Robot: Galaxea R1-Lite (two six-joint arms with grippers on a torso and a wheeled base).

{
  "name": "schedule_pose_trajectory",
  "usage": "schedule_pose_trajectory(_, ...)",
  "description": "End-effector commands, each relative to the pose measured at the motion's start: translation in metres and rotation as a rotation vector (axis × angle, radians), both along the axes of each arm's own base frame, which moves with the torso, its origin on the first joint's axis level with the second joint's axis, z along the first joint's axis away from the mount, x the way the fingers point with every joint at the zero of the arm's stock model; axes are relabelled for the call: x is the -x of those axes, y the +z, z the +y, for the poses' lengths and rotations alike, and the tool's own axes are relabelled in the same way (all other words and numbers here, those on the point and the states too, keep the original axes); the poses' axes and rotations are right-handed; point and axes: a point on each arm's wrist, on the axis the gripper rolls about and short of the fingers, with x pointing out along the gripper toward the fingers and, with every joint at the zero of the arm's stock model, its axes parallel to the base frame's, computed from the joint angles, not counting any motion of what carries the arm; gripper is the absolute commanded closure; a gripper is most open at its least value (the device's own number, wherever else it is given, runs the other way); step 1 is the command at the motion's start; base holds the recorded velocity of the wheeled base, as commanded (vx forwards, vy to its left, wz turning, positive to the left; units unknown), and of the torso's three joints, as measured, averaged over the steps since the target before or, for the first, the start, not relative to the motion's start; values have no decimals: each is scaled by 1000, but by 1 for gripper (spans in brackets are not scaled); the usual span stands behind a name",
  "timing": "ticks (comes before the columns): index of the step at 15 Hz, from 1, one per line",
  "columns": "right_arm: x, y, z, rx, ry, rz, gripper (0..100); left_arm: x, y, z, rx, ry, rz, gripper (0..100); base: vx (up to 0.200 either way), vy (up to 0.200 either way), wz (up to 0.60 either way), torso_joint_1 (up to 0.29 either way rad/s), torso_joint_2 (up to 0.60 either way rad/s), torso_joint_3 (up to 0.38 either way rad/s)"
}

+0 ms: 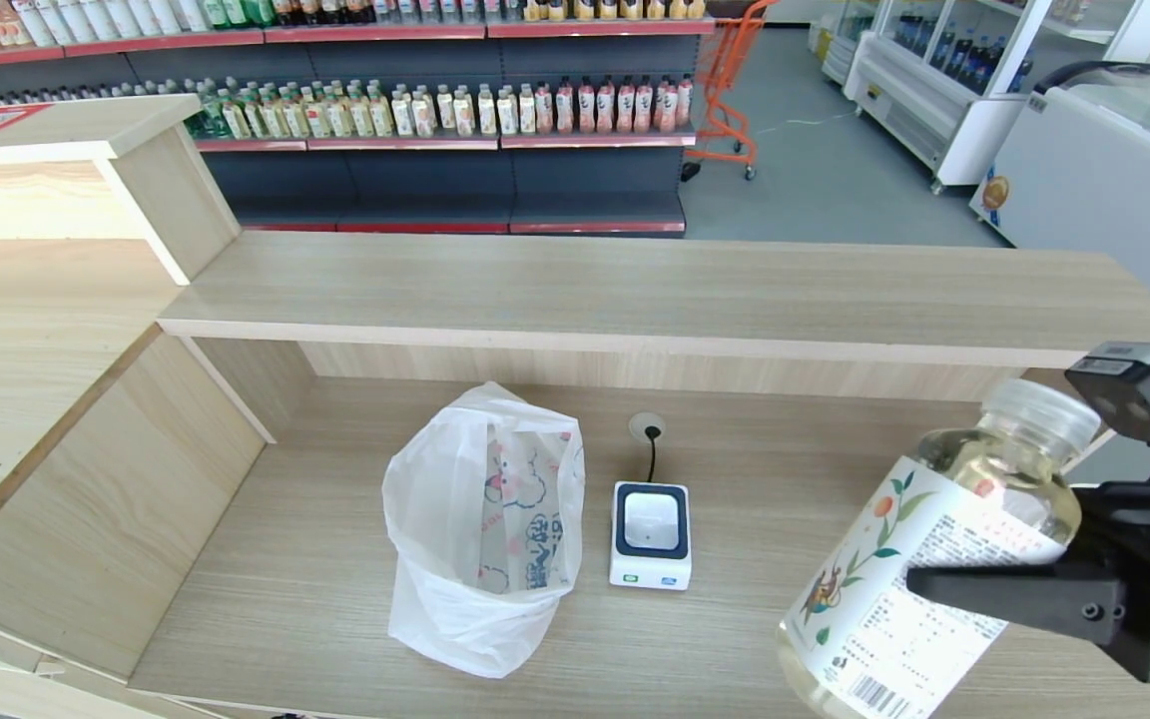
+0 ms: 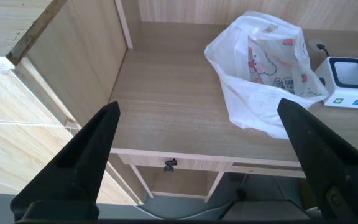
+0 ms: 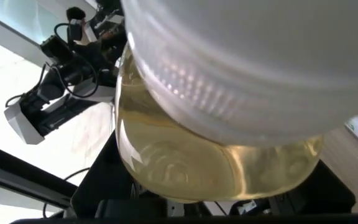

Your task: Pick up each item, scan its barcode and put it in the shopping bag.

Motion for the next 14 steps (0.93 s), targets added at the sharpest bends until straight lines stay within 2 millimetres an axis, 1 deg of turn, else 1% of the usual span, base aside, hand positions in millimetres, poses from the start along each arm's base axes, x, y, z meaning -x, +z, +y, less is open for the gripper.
schedule_pose_trajectory(1,1,9,-6,26,-85,-141,100,0,0,0,0,0,0,0,0,0,0,0,0,0)
schedule_pose_trajectory(2,1,11,-13,47,-136,-210,100,0,0,0,0,0,0,0,0,0,0,0,0,0)
schedule_pose_trajectory(3,0,13,-26,85,-211,-307,100,0,0,0,0,0,0,0,0,0,0,0,0,0)
schedule_pose_trajectory(5,-4,12,-39,201,-260,-548,100,0,0,0,0,0,0,0,0,0,0,0,0,0)
schedule_pose_trajectory(6,-6,10,-43,264,-268,-672,100,0,0,0,0,0,0,0,0,0,0,0,0,0)
schedule_pose_trajectory(8,-14,10,-46,366,-280,-852,100,0,0,0,0,0,0,0,0,0,0,0,0,0)
schedule_pose_trajectory(9,-21,14,-54,492,-350,-988,100,0,0,0,0,0,0,0,0,0,0,0,0,0)
schedule_pose_trajectory(10,-26,15,-57,550,-370,-1052,100,0,0,0,0,0,0,0,0,0,0,0,0,0)
schedule_pose_trajectory(12,-29,17,-58,645,-378,-1173,100,0,0,0,0,0,0,0,0,0,0,0,0,0)
schedule_pose_trajectory(14,-28,17,-57,677,-377,-1208,100,0,0,0,-1,0,0,0,0,0,0,0,0,0)
